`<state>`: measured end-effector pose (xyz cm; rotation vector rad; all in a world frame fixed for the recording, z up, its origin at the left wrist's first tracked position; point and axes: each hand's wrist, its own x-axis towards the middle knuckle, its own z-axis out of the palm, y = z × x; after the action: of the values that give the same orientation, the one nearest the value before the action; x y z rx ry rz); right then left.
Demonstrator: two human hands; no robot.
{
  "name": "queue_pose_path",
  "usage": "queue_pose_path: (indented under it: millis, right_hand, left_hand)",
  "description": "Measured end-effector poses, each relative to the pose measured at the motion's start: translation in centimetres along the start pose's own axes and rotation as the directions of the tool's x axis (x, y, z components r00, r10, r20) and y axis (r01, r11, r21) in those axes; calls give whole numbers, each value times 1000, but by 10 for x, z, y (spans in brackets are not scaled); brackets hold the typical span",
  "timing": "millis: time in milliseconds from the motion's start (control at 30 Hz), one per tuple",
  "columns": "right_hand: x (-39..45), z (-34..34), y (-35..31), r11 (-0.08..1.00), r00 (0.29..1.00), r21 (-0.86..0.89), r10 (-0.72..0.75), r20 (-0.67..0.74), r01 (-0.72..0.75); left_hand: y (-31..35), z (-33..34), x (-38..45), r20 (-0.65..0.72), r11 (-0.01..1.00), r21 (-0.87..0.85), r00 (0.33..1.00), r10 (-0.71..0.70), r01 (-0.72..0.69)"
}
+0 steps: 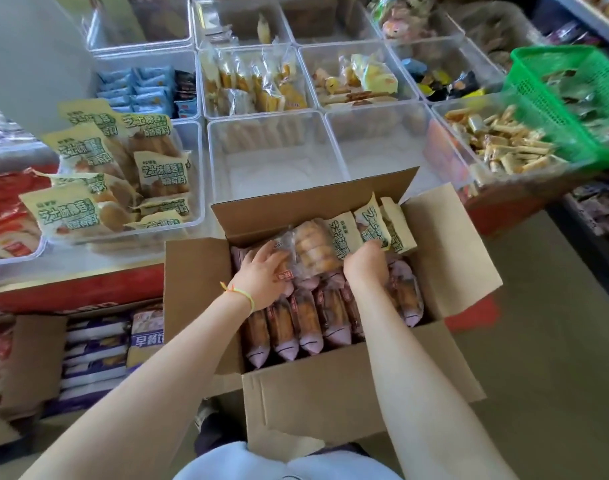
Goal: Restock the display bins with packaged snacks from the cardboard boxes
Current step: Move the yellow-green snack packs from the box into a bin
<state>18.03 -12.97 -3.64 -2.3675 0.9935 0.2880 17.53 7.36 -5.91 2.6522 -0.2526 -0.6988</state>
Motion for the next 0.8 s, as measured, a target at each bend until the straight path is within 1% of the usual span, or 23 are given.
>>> queue_pose_path:
  millis: [67, 133, 200, 233, 267, 333, 400, 433, 500, 567, 633, 700, 733, 767, 800]
  right_hand:
    - [6, -6, 0, 996, 999, -83, -24, 46, 28]
    - [8, -10, 0, 989, 992, -111, -83, 92, 93]
    - [6, -16, -3, 973, 974, -93, -200, 106, 210]
    - [3, -21, -4, 956, 956, -65, -281, 84, 287]
    - [-1, -27, -7, 928, 928, -27, -369, 40, 371]
    - [-15, -41, -13, 839, 842, 65, -536, -64, 540]
    - [-33, -54, -21, 739, 765, 199, -631, -127, 643]
    - [-42, -61, -27, 699, 746, 269, -649, -150, 663]
    - [-57, -76, -40, 642, 734, 372, -645, -211, 671]
    - [-68, -90, -54, 590, 731, 444, -620, -285, 674]
    - [-80, -97, -70, 525, 757, 566, -567, -324, 635]
    - [-91, -93, -89, 487, 803, 662, -502, -321, 569]
    - [-97, -85, -101, 483, 824, 689, -469, -319, 541]
    - [-102, -79, -110, 473, 844, 716, -428, -322, 513]
    - [-106, -74, -118, 460, 865, 745, -385, -322, 483]
  left_hand:
    - [2, 0, 0, -7, 1000, -22, 1000, -8, 8]
    - [4, 0, 0, -6, 999, -40, 1000, -19, 18]
    - [9, -5, -3, -12, 993, -110, 999, -42, 40]
    - [12, -9, -4, -31, 983, -173, 998, -61, 55]
    - [15, -14, -5, -66, 967, -246, 995, -80, 61]
    - [23, -27, -8, -139, 922, -382, 983, -119, 58]
    - [29, -41, -12, -176, 838, -545, 973, -148, 29]
    - [32, -48, -15, -179, 776, -630, 972, -150, 4]
    - [37, -64, -22, -168, 633, -772, 978, -119, -56]
    - [40, -80, -31, -159, 514, -850, 987, -41, -116]
    - [39, -94, -40, -167, 351, -917, 981, 96, -191]
    - [35, -108, -50, -181, 204, -955, 967, 178, -216]
    - [27, -116, -54, -193, 161, -961, 963, 187, -224]
    - [22, -121, -57, -206, 149, -961, 961, 185, -235]
    - [16, -126, -60, -222, 158, -955, 960, 173, -250]
